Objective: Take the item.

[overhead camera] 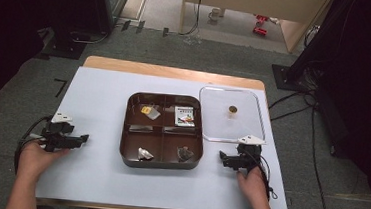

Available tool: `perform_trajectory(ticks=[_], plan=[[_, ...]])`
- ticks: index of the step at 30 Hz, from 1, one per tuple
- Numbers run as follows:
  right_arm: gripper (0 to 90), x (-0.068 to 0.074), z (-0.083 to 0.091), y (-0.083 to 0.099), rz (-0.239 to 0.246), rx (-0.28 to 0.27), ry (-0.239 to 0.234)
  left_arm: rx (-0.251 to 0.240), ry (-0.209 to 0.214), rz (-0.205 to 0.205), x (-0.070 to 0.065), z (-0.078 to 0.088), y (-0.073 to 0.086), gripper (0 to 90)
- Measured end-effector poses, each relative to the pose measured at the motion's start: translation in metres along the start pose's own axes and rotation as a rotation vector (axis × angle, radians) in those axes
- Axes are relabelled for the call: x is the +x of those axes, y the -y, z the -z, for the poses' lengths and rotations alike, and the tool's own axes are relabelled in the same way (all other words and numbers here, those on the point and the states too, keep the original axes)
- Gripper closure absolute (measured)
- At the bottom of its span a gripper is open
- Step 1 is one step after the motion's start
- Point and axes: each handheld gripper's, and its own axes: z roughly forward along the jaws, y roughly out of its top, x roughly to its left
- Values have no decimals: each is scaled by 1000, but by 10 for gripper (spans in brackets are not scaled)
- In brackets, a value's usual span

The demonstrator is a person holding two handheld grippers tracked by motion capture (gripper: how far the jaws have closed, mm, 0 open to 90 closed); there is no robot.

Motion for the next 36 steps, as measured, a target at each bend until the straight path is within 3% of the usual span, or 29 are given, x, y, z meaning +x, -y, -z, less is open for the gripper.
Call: perform_trajectory(ticks=[10,14,20,36], plan=[[0,0,0,0,0,0,0,-18,30,-40,-8,5,-11,369],[0,0,0,0,0,0,0,-23,64,-24,-10,5,-15,381],[0,0,0,0,0,0,1,-40,75,-43,-15,8,-21,380],[0,0,0,0,4,-3,2,-90,138,-76,-41,14,-44,352]])
